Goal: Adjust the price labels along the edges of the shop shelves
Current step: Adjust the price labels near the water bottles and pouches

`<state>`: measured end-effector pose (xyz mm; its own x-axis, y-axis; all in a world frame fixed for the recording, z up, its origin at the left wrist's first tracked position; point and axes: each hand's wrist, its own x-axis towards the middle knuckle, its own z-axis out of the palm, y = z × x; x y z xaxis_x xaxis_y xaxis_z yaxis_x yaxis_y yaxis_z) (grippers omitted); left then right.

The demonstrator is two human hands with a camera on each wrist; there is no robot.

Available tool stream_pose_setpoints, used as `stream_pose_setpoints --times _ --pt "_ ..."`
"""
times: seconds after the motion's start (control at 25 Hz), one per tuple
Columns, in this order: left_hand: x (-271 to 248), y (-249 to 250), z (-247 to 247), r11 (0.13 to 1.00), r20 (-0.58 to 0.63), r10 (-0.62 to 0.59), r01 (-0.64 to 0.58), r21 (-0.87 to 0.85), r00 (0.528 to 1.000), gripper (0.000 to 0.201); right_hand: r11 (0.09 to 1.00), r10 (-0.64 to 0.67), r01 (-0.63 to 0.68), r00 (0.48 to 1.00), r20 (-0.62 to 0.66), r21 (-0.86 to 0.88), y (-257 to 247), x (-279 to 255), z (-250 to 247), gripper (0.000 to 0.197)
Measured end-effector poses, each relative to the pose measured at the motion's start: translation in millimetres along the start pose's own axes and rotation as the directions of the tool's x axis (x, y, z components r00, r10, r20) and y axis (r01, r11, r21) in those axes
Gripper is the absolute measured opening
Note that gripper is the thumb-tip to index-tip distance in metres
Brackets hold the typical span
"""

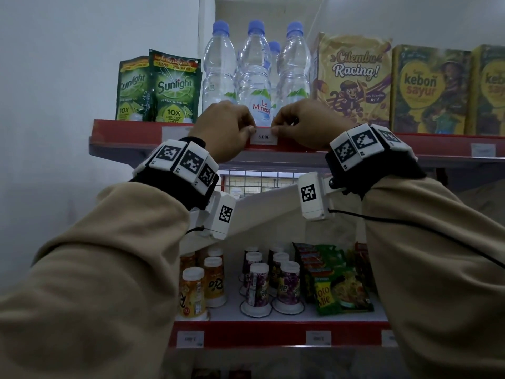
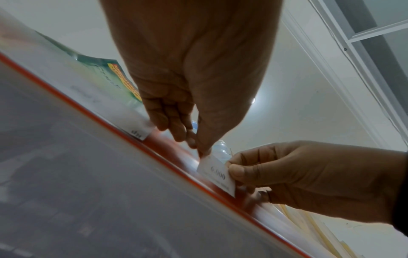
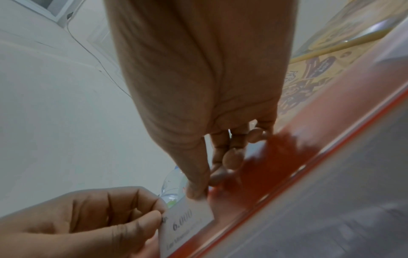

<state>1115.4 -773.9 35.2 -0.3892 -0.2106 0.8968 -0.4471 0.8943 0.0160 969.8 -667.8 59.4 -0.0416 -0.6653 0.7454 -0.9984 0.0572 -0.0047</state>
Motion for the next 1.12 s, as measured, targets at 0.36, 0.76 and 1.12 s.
stream_pose_setpoints --times 0.36,0.76,1.12 --pt "-1 2 -3 1.0 0.03 0.007 -0.008 0.021 1.0 0.024 0.999 0.024 -0.024 1.0 -0.013 0.031 -2 -6 1 0.023" --pt "-1 2 -6 1.0 0.067 -0.01 0.008 0.03 0.998 0.02 0.999 0.012 -0.009 0.999 -0.045 0.049 1 -5 9 0.021" --pt "-2 3 -9 0.998 0.053 -0.047 0.049 -0.029 0.997 0.014 0.988 -0.012 0.033 0.99 -0.141 0.148 4 -9 13 0.004"
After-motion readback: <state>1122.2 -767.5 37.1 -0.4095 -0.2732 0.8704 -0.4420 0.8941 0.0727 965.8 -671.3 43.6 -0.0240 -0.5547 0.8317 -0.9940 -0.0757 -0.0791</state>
